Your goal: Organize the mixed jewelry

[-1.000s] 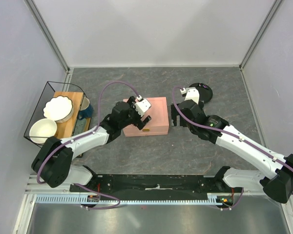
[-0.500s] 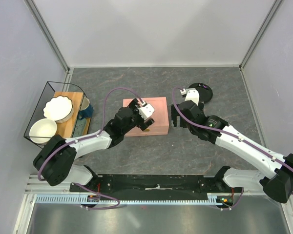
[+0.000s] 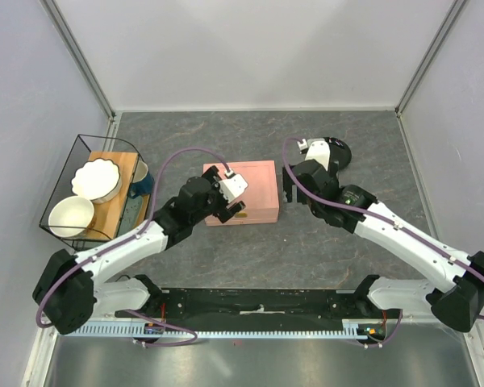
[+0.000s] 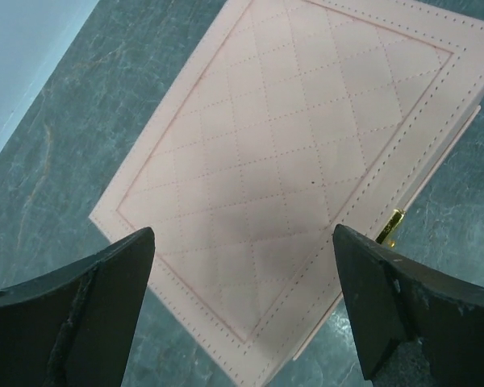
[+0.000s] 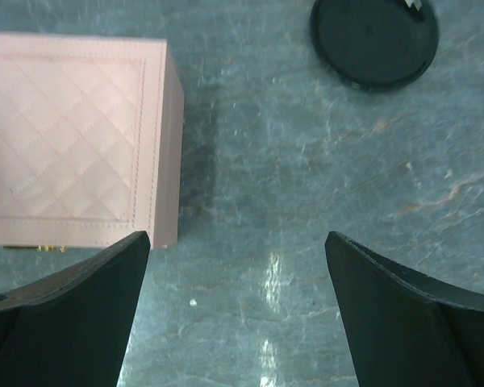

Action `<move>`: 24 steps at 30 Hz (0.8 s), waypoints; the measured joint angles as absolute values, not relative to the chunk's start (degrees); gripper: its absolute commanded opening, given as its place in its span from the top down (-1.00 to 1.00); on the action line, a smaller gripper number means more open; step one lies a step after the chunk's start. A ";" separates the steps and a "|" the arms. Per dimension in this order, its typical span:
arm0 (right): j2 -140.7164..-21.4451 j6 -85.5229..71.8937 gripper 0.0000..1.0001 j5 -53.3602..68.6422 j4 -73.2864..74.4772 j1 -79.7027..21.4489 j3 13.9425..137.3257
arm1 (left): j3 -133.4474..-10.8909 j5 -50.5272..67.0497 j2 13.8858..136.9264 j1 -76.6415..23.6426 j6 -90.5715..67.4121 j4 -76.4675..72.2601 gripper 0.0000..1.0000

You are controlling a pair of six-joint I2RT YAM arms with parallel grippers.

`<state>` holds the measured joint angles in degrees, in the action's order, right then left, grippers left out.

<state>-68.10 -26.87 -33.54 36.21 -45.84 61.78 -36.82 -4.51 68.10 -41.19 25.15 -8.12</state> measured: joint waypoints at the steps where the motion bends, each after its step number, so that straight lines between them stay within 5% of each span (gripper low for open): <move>1: -68.36 -26.57 -0.96 -34.24 36.29 -45.84 62.83 | -38.26 -4.49 67.09 -40.97 25.08 -4.62 -0.98; 16: -73.52 -15.05 -0.97 -48.40 31.53 -45.04 78.52 | -67.33 2.13 62.43 -17.39 12.32 15.20 -0.98; 24: -74.02 -11.60 -0.96 -46.81 28.51 -34.54 83.11 | -72.55 3.66 60.36 -13.17 6.07 19.27 -0.98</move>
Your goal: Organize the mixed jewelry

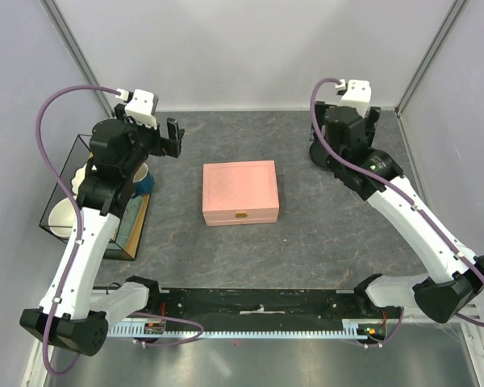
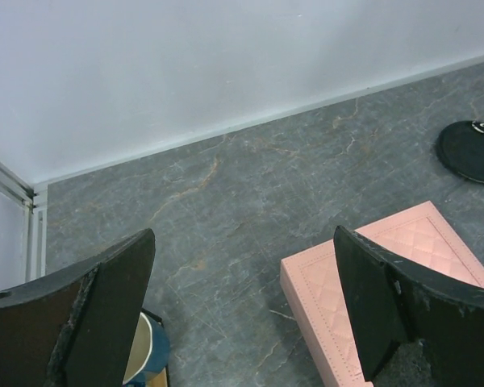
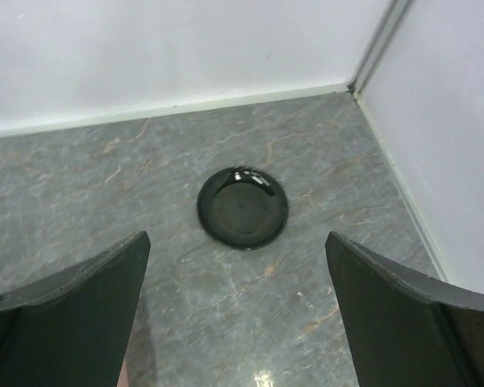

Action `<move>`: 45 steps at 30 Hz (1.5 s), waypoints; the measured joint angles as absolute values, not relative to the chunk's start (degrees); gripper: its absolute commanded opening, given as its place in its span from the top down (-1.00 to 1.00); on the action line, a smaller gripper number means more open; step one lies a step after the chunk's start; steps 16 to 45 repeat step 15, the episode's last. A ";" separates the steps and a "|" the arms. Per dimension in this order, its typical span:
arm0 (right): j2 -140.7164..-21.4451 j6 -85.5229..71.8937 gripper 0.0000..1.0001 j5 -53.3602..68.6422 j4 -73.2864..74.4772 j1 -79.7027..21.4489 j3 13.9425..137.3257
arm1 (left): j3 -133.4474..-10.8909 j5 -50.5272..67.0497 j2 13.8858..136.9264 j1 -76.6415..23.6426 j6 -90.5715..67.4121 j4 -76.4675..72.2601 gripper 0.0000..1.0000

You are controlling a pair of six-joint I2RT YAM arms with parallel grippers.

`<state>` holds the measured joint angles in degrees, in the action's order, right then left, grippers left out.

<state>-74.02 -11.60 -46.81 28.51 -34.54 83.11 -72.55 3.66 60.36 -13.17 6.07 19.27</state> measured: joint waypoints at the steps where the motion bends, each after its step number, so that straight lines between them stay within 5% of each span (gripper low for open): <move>1: -73.97 -11.42 -0.96 -46.35 28.14 -33.26 83.31 | -72.73 3.84 60.31 -12.99 5.41 19.51 -0.98; 45: -73.97 -8.62 -0.96 -43.46 26.59 -29.10 83.79 | -72.82 6.33 61.14 -12.32 -0.45 20.60 -0.98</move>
